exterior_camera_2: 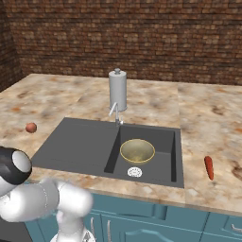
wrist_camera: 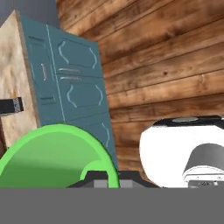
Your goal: Remove the carrot and onion from the sink. Then move the bowl and cup from the counter to the sink for washing.
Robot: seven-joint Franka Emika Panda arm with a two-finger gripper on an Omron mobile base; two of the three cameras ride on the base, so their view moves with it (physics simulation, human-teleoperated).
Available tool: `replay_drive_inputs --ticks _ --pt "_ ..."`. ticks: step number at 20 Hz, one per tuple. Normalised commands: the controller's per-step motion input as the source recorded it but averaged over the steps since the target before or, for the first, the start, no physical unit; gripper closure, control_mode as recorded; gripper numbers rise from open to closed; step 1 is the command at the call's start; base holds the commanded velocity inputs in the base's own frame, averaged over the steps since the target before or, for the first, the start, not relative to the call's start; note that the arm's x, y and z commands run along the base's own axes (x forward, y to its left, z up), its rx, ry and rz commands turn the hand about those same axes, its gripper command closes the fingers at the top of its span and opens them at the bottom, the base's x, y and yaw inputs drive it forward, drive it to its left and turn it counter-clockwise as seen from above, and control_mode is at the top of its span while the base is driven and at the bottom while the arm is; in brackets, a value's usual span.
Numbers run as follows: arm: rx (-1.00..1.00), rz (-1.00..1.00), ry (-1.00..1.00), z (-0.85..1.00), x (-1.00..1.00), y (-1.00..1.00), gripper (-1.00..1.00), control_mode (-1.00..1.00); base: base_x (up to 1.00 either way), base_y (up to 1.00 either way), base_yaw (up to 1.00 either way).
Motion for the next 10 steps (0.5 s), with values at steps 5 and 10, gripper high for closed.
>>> replay_drive_inputs --ticks 5,10 --pt "0.26 -0.11 -0.08 -0.01 0.02 -0.43 1.0 -1.0 0.0 0.0 0.0" --pt "0.29 -0.1 -0.07 -0.02 0.08 -0.41 1.0 -1.0 0.0 0.0 0.0"
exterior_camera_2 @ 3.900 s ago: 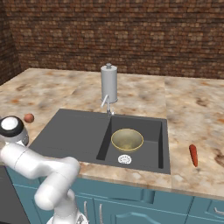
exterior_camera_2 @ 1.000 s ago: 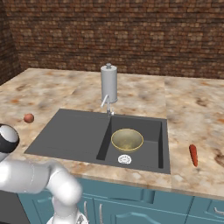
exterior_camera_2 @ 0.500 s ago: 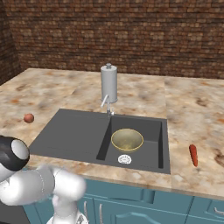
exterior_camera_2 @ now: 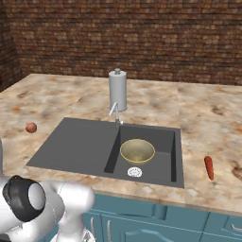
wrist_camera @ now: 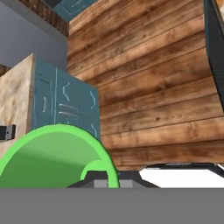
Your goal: Remove the carrot and onion from the sink. Then move the bowl and cup from the counter to the sink for washing.
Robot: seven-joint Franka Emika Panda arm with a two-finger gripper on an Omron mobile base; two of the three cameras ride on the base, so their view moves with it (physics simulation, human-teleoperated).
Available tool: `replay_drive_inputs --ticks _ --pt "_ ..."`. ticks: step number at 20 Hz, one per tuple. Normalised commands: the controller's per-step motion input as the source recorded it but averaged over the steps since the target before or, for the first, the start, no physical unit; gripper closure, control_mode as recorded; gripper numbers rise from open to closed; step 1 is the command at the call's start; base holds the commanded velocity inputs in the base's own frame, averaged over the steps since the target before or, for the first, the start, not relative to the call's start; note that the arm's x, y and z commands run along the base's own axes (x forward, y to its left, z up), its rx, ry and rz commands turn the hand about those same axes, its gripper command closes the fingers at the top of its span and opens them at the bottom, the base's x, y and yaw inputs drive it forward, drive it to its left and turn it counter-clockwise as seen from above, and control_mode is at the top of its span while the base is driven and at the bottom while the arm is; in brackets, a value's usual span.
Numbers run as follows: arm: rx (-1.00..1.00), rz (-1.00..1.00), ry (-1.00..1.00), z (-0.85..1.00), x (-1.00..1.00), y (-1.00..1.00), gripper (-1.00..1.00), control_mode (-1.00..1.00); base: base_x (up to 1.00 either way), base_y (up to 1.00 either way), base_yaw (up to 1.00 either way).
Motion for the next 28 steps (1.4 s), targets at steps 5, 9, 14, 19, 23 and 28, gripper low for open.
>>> replay_drive_inputs --ticks 5,9,14,19,23,28 --pt "0.27 -0.09 -0.1 0.0 0.14 -0.4 1.0 -1.0 0.0 0.0 0.0" --pt "0.19 -0.13 -0.13 0.01 0.15 -0.33 1.0 -1.0 0.0 0.0 0.0" --pt "0.11 -0.21 -0.07 0.06 0.1 -0.32 1.0 -1.0 0.0 0.0 0.0" --pt "0.0 -0.32 0.0 0.08 0.08 -0.34 1.0 -1.0 0.0 0.0 0.0" --pt "0.0 -0.35 0.0 0.08 0.06 -0.36 1.0 -1.0 0.0 0.0 0.0" --pt "0.0 -0.29 0.0 0.09 0.03 -0.33 1.0 -1.0 0.0 0.0 0.0"
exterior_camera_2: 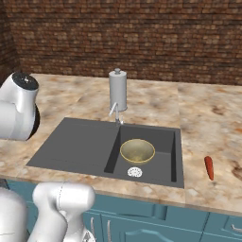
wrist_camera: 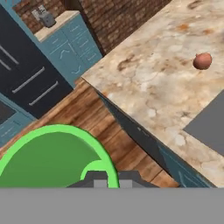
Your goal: Remove the carrot and onion from the sink. Then move the bowl and cup from the counter to the sink for washing.
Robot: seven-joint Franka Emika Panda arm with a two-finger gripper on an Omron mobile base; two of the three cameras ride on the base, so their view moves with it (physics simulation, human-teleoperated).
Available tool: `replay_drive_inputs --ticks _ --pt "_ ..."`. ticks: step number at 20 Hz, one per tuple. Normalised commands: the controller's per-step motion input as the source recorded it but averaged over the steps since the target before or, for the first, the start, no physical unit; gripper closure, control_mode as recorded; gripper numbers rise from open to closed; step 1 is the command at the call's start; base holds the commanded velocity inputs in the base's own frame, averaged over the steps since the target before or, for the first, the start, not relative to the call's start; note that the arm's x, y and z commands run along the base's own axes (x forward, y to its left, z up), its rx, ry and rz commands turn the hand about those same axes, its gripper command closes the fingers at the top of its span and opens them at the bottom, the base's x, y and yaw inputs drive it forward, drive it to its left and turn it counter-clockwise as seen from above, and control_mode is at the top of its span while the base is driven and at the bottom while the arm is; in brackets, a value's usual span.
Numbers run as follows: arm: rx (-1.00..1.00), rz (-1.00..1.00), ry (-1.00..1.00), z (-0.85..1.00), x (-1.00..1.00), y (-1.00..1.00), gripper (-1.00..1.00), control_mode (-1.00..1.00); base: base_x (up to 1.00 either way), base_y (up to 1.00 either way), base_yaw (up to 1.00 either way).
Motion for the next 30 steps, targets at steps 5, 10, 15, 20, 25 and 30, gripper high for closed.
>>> replay_drive_inputs --ticks 5,10,15,20,25,30 --pt "0.0 -0.26 0.0 0.08 0.0 -0.38 1.0 -1.0 0.0 0.0 0.0" --pt "0.0 -0.22 0.04 0.07 0.01 -0.42 1.0 -1.0 0.0 0.0 0.0" --pt "0.0 -0.18 0.15 0.01 0.06 -0.39 1.0 -1.0 0.0 0.0 0.0" --pt "-0.01 -0.15 0.21 -0.02 0.08 -0.35 1.0 -1.0 0.0 0.0 0.0" --pt "-0.05 -0.11 0.2 -0.08 0.06 -0.32 1.0 -1.0 0.0 0.0 0.0" --pt "-0.09 -0.08 0.06 -0.1 0.02 -0.31 1.0 -1.0 0.0 0.0 0.0"
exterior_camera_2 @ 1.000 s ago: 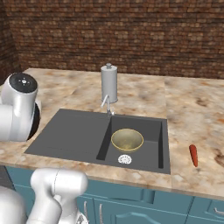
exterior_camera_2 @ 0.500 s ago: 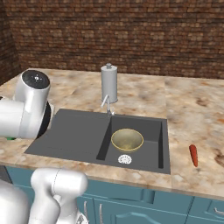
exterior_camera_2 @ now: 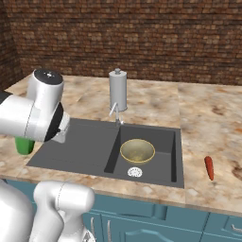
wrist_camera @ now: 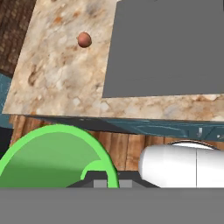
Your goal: Remove the carrot and onion from the sink. Then move the bowl and cup from the counter to the sink for washing.
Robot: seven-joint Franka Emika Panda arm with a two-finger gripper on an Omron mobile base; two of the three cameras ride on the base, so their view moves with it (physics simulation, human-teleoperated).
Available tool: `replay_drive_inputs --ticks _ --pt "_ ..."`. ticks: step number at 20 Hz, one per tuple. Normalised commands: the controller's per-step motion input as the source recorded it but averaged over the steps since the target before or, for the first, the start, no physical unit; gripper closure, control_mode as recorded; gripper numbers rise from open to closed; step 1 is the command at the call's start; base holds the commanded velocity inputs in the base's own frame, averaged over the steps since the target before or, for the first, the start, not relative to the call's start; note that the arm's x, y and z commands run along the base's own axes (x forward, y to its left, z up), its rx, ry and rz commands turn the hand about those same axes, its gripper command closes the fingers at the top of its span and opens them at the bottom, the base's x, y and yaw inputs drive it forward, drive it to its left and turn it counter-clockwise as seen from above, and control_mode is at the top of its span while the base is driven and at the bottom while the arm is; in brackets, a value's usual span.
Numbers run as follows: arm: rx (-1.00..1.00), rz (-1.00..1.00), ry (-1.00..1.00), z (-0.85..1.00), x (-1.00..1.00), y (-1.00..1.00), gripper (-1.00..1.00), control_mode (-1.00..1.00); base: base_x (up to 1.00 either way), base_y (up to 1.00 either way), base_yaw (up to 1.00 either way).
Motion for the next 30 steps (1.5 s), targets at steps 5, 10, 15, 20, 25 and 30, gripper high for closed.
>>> replay_drive_inputs --ticks 5,10,15,20,25,30 --pt "-0.12 -0.07 0.0 -0.14 0.0 -0.29 1.0 -1.0 0.0 0.0 0.0" --pt "-0.09 -0.07 0.0 -0.15 0.02 -0.33 1.0 -1.0 0.0 0.0 0.0" --pt "-0.07 -0.06 0.0 -0.13 0.06 -0.33 1.0 -1.0 0.0 0.0 0.0" --pt "-0.01 -0.05 0.0 -0.1 0.11 -0.37 1.0 -1.0 0.0 0.0 0.0" --pt "0.0 -0.04 0.0 -0.1 0.15 -0.37 1.0 -1.0 0.0 0.0 0.0" --pt "0.0 -0.03 0.0 -0.09 0.18 -0.37 1.0 -1.0 0.0 0.0 0.0"
